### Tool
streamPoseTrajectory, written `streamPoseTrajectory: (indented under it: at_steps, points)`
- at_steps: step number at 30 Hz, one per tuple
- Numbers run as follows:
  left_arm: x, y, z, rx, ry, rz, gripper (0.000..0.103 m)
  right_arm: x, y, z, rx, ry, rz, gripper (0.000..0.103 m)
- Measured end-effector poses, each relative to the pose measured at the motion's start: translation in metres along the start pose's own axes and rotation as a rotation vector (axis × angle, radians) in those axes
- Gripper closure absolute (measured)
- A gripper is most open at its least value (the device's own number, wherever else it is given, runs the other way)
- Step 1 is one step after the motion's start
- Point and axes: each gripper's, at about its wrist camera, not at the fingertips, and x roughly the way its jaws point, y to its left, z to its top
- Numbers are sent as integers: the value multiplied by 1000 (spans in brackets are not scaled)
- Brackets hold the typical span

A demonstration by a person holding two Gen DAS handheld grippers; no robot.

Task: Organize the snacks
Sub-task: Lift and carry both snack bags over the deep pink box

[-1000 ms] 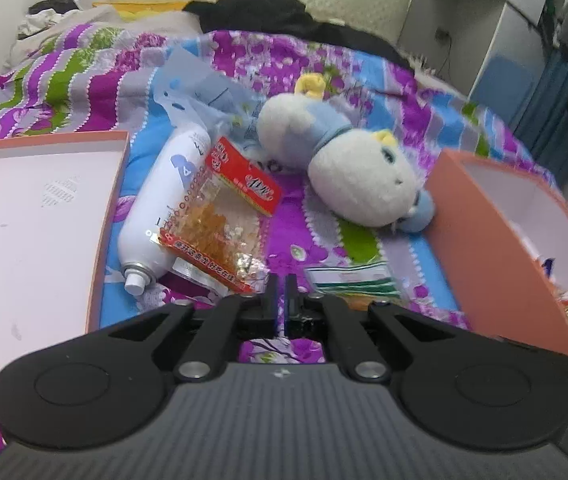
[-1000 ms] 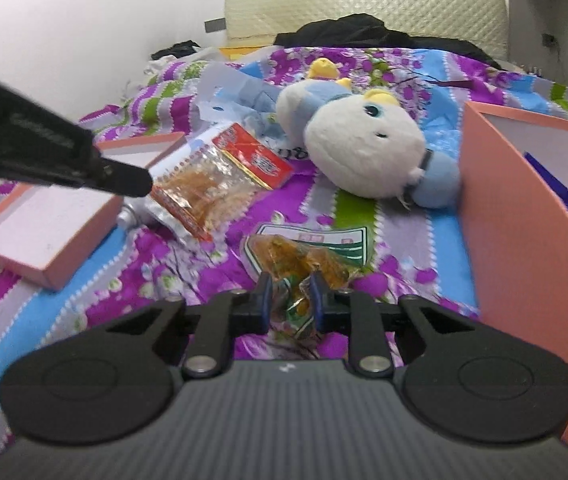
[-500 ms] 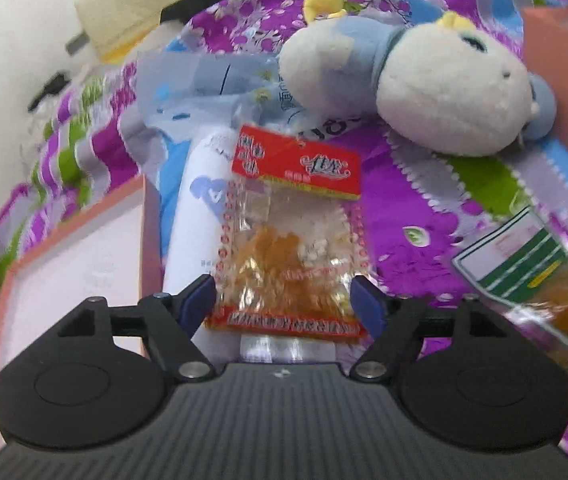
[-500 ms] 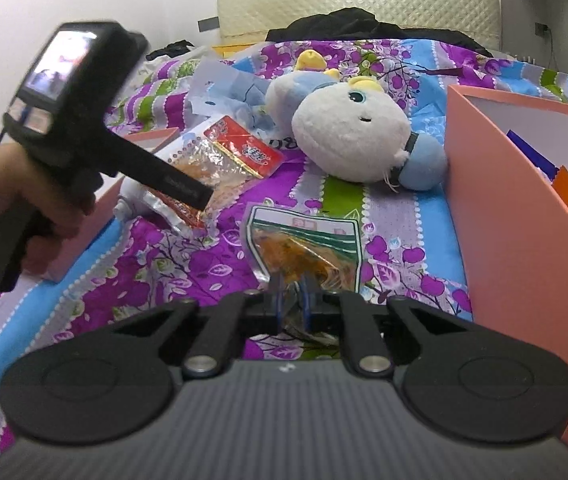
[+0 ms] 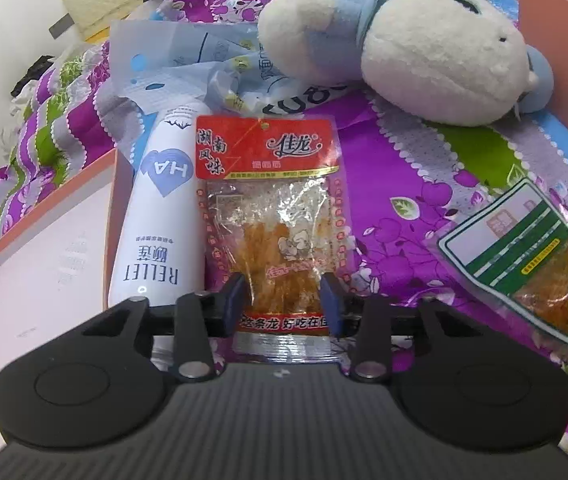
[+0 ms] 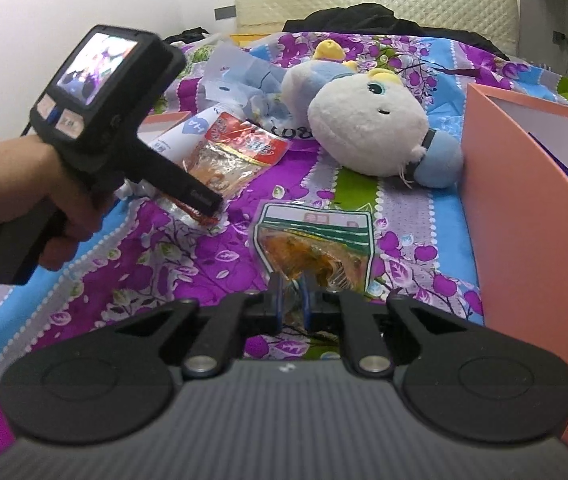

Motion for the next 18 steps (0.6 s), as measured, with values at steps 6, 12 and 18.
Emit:
streamPoseTrajectory:
  at_steps: [6, 12, 18]
  points:
    - [-26, 0, -7, -73, 5, -53, 70, -16, 1, 2, -6, -10, -10, 92]
    - [-83, -1, -36, -166, -13, -114, 71, -45, 6, -7, -35, -1, -15, 92]
    - [-144, -22, -90, -260, -11, -145, 71, -82, 18, -22, -77, 14, -17, 93]
